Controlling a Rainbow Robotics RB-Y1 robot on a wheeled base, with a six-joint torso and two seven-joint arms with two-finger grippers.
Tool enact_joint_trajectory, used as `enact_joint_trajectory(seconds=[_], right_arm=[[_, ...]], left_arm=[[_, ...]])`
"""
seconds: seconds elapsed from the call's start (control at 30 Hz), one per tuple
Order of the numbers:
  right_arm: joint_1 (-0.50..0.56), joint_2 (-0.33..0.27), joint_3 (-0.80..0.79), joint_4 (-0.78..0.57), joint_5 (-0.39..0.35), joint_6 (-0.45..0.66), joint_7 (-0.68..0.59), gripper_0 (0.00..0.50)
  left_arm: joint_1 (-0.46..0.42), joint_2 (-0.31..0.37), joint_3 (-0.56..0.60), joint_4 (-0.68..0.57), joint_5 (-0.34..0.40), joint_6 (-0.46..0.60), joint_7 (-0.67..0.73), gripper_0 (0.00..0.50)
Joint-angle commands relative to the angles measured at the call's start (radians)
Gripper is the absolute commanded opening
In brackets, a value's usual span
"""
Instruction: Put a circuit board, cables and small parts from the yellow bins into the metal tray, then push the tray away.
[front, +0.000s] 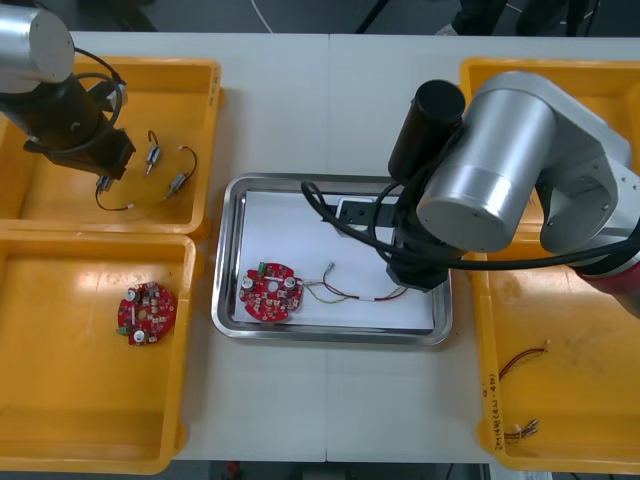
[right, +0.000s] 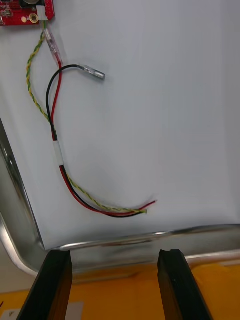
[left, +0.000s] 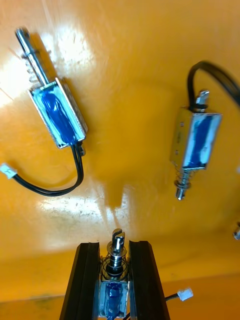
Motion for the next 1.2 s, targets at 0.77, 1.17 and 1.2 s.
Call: enact_joint_trajectory(seconds=[0.77,1.17,1.2], right_arm=[[0.170,-0.037,-0.674,-0.135,0.018,0.090,-0.068,0.500],[0.164,-0.041,-0.752,0.008,0.139,0.090,-0.058,0.500],[0.158,-0.041,-0.763,0.025,0.141,0.090,-0.056,0.500]], left_arm=[[0.017,0.016,0.039,-0.478,0.006,0.260,0.250,0.000],[0.040,-0.079,-0.025,-0.665,-0.031,0.372,0.497,0.000],[0.040,-0.095,-0.028,-0.679,-0.031,0.378,0.526,0.000]])
